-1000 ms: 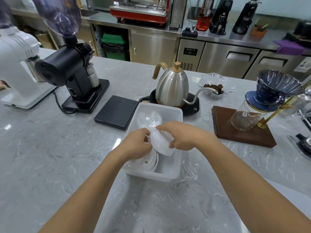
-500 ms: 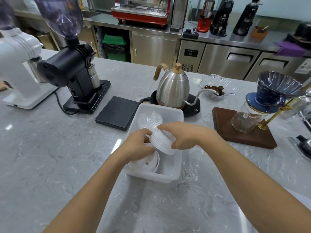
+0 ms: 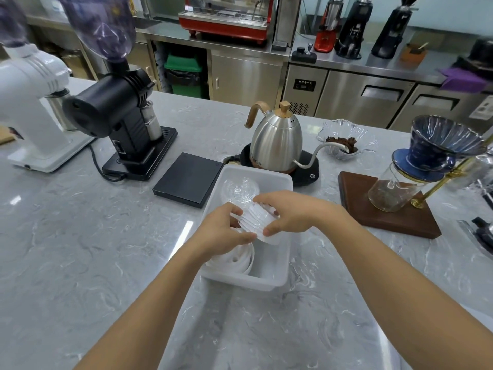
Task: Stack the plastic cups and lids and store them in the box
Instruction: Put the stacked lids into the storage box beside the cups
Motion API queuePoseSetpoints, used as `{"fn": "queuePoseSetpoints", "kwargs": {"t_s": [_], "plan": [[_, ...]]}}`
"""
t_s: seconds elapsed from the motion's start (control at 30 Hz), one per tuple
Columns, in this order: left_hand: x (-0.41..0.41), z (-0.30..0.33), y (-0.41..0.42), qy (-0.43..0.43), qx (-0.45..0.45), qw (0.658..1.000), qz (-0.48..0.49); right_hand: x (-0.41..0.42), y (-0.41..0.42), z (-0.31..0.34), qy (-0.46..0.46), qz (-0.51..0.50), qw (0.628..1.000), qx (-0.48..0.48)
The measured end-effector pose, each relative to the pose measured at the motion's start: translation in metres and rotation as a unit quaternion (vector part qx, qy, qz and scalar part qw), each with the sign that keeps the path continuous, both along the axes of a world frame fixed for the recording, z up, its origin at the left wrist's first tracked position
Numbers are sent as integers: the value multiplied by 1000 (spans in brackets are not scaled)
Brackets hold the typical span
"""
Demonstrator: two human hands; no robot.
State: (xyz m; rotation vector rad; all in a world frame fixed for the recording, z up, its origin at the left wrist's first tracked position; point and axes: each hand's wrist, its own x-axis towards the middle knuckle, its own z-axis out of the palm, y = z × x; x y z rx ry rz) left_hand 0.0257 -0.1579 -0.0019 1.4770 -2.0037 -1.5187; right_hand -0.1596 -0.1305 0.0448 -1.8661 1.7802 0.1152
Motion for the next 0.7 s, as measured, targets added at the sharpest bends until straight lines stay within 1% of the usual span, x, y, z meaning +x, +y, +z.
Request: {"fn": "queuePoseSetpoints", "kwargs": {"t_s": [0.2, 0.43, 0.53, 0.7], "plan": [[1, 1, -4, 18, 31, 999, 7, -1, 0, -2, -7, -9, 1000, -5], [-6, -1, -6, 63, 49, 994, 79, 1, 14, -6, -43, -47, 996, -57], [-4, -2, -8, 84, 67, 991, 85, 1, 18, -9, -55, -46, 996, -59], [-4, 1, -9, 110, 69, 988, 89, 0, 20, -12, -71, -53, 994, -63]]}}
